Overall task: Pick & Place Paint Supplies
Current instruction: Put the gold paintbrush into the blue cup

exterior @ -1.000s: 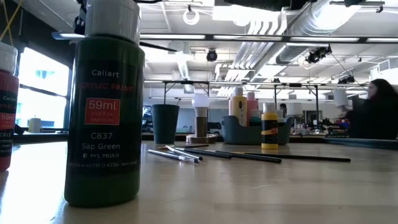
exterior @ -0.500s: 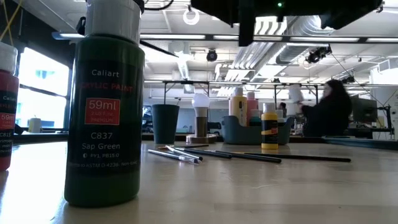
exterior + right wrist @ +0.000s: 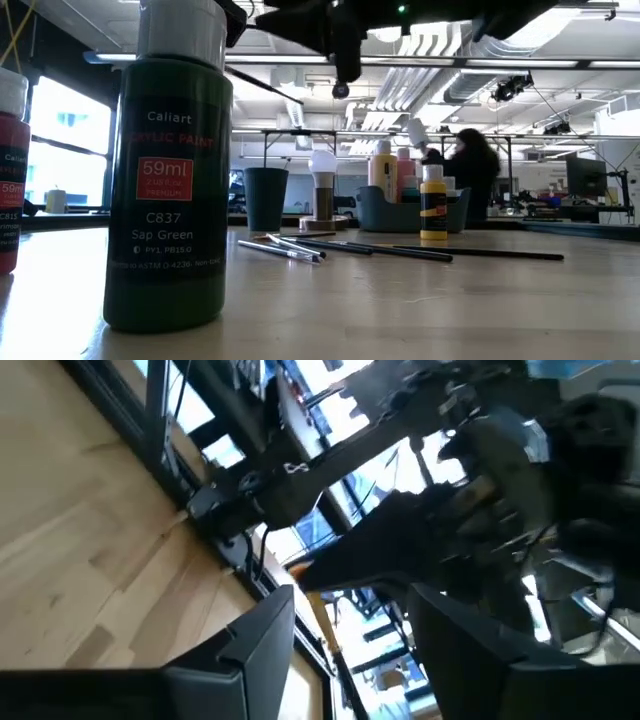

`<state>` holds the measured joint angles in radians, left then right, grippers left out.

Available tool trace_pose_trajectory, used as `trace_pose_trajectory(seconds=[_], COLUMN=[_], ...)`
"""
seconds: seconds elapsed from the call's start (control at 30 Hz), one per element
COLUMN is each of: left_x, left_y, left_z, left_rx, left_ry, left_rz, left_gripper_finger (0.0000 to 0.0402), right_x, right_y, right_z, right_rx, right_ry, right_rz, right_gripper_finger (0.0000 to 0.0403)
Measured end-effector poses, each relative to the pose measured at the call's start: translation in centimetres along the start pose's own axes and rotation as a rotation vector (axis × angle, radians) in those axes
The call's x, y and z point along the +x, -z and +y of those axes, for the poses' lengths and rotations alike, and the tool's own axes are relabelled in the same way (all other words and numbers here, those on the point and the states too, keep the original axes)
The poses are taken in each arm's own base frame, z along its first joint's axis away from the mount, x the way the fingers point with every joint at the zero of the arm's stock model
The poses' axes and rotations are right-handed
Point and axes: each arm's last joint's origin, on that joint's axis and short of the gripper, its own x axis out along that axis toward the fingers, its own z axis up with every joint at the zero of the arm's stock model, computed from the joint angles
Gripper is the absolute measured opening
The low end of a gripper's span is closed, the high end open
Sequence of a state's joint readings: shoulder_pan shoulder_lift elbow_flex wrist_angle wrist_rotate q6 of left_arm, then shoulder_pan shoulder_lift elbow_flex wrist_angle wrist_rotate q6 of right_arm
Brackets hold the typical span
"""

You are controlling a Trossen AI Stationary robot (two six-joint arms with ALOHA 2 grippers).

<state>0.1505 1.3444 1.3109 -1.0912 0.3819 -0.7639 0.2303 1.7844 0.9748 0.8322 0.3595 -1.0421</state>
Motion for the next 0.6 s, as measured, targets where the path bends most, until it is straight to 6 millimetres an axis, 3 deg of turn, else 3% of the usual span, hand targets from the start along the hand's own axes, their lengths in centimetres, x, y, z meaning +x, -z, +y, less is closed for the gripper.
trace_pose_trajectory(seconds=[0.23, 0.6], left_x=[0.0, 0.0], left_y=[-0.1, -0.1], left_z=[-0.1, -0.2], left_rx=[0.005, 0.007], left_ry=[0.022, 0.038], left_rz=[0.005, 0.012], left_gripper_finger=[0.0000, 0.0000], right_x=[1.7, 2.6], right_y=[1.8, 5.9], right_z=[0.0, -1.2], right_rx=[-0.011, 0.004], right_ry=[0.034, 0.008], right_rz=[0.114, 0.264], right_gripper_finger=[0.0180, 0.0171])
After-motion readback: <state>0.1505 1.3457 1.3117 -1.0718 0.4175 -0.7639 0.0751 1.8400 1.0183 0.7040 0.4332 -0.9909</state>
